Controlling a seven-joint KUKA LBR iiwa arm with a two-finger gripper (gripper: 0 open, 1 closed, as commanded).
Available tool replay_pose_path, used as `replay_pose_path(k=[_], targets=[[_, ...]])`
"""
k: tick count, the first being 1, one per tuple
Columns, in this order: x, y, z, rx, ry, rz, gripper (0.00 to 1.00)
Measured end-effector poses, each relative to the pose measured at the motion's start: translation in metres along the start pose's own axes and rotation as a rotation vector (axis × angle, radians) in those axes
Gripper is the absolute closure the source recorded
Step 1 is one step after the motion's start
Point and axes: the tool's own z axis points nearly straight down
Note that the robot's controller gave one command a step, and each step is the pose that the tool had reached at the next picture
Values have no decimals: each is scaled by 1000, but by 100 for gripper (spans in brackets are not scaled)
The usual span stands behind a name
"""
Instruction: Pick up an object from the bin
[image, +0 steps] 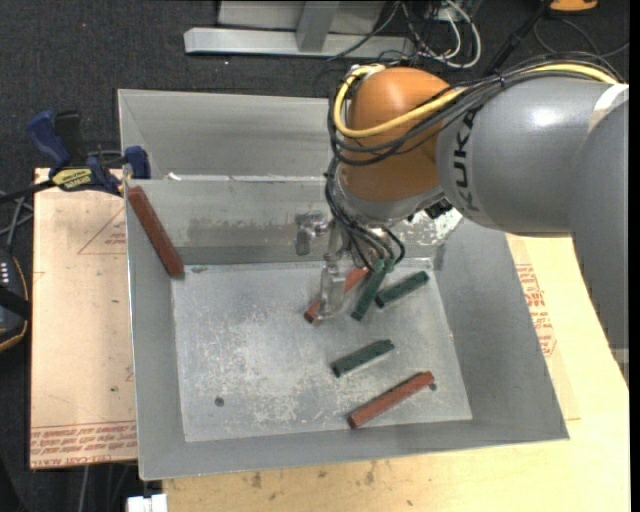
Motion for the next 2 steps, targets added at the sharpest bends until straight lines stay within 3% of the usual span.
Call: replay_pose_path(k=[1,2], targets=[[23,-24,34,2,-2,-188,0],[24,-37,69,1,1,-305,0]])
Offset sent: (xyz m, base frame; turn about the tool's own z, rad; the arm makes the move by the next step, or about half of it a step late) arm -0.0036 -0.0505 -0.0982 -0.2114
